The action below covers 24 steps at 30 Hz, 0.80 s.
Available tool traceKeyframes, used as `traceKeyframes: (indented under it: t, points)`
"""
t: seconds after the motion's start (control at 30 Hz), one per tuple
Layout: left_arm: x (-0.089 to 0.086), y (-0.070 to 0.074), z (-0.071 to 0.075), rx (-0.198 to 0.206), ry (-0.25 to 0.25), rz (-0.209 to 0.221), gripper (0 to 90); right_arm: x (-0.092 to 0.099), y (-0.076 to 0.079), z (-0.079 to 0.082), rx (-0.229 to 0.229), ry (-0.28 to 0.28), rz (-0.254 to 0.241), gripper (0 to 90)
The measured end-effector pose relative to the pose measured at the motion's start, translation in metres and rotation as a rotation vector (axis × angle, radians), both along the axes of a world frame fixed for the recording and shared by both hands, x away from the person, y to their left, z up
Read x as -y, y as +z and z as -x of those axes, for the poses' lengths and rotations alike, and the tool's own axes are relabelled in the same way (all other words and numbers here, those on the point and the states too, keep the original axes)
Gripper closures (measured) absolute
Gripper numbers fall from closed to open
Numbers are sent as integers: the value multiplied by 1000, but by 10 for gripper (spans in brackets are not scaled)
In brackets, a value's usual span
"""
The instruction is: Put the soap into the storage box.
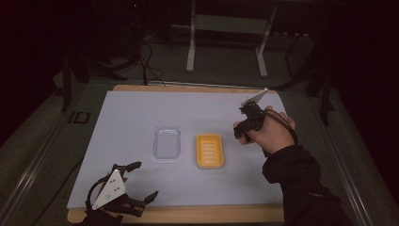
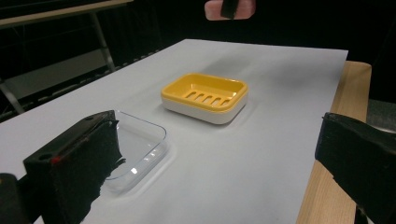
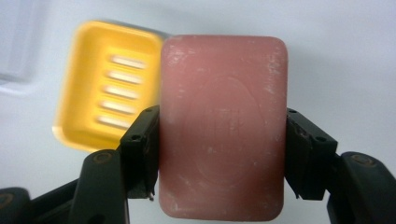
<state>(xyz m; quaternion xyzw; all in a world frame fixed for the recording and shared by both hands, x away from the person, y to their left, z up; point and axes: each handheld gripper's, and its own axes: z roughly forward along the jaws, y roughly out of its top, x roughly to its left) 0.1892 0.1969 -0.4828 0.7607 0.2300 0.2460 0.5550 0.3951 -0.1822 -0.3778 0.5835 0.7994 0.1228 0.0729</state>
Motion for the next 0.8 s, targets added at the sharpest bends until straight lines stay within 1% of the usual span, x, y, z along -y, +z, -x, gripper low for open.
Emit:
traceKeyframes:
  t: [0.07,0.1,0.13,0.2,0.23,0.27,0.33,0.4,0.47,0.5,0.57,0.6,0.67,0.7,0.73,0.8]
  points:
    - [0,0,0,1,0,-1,6,-7,2,2,1,3,-31,379]
    - [0,0,0,1,-1,-1,6,-12,2,3,-3,7,-34,379]
    - [0,0,0,2,-1,-3,6,-15,2,4,-1,6,-52,379]
    - [0,0,0,2,-3,-2,6,-24,2,6,0,12,-64,379]
    - [0,0,1,1,-4,-1,6,-28,1,7,12,13,-66,379]
    - [0,0,1,2,-5,-1,6,-33,0,7,13,14,-71,379]
    - [0,1,1,4,-4,0,6,-41,-3,8,11,8,-91,379]
    - [0,1,2,4,-5,1,6,-44,-4,8,6,9,-91,379]
    - [0,1,2,6,-7,1,6,-54,-9,9,8,4,-93,379]
    - [0,1,2,7,-6,1,6,-57,-11,9,3,-6,-101,379]
    - [0,1,2,9,-8,-1,6,-62,-15,10,11,-9,-111,379]
    - [0,1,2,8,-8,-2,6,-65,-17,11,4,-13,-123,379]
    - [0,1,3,9,-10,0,6,-72,-22,13,7,-11,-154,379]
    - [0,1,3,9,-9,-2,6,-75,-24,14,-4,-13,-167,379]
    - [0,1,2,10,-9,-2,6,-78,-27,14,-4,-10,-169,379]
    - [0,1,3,10,-10,0,6,-81,-32,14,-7,-22,-161,379]
